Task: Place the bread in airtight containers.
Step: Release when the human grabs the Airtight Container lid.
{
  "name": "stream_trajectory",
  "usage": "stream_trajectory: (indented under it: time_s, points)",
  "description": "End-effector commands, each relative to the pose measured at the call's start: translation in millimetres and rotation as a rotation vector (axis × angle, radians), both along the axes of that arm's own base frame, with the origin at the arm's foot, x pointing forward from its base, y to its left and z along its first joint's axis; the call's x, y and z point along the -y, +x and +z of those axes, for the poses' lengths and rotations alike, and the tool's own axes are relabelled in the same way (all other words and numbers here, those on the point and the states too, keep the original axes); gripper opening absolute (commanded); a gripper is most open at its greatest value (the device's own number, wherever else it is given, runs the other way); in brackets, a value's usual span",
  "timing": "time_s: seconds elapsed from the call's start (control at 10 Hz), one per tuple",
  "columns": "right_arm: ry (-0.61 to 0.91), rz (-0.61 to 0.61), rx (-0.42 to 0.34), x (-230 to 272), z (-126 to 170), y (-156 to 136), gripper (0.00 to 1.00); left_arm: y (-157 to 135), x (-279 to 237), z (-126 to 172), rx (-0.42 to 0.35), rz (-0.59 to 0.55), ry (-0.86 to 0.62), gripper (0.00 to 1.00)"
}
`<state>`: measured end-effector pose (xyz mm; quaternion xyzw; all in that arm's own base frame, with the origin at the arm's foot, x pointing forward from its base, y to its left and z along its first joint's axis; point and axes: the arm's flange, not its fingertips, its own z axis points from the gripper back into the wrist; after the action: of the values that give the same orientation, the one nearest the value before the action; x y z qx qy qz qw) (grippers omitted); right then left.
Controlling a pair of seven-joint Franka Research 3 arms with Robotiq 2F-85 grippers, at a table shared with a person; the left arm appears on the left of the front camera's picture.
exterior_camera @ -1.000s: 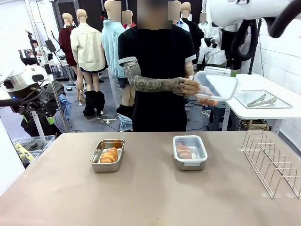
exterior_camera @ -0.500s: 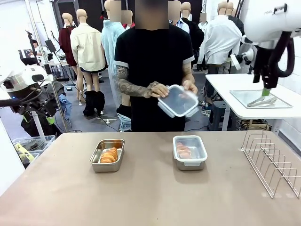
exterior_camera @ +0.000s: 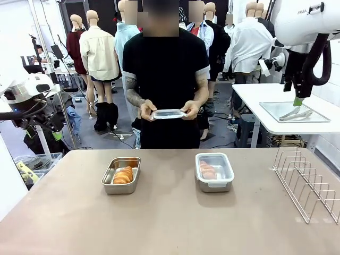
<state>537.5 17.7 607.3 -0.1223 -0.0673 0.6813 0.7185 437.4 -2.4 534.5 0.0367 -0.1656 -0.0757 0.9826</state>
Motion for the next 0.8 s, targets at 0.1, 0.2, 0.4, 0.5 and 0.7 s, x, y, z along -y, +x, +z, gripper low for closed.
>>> stream_trajectory:
  time_s: [0.1,0.2,0.4,0.5,0.7]
  points:
    - [-0.002,-0.020,-0.010,-0.6,-0.8,0.9,1.00,0.6,-1.2,0.4,0.010,0.002,-0.005,1.00]
    - [-0.002,-0.020,-0.010,-0.6,-0.8,0.9,1.00,0.6,-1.2,0.4,0.010,0.002,-0.005,1.00]
    - [-0.002,-0.020,-0.010,-0.6,-0.8,0.9,1.00,0.6,-1.2,0.4,0.010,0.002,-0.005,1.00]
    - [-0.002,-0.020,-0.010,-0.6,-0.8,0.9,1.00,0.6,-1.2,0.4,0.010,0.002,-0.005,1.00]
    - [-0.002,-0.020,-0.010,-0.6,-0.8,0.9,1.00,0.6,-1.2,0.4,0.010,0.002,-0.005,1.00]
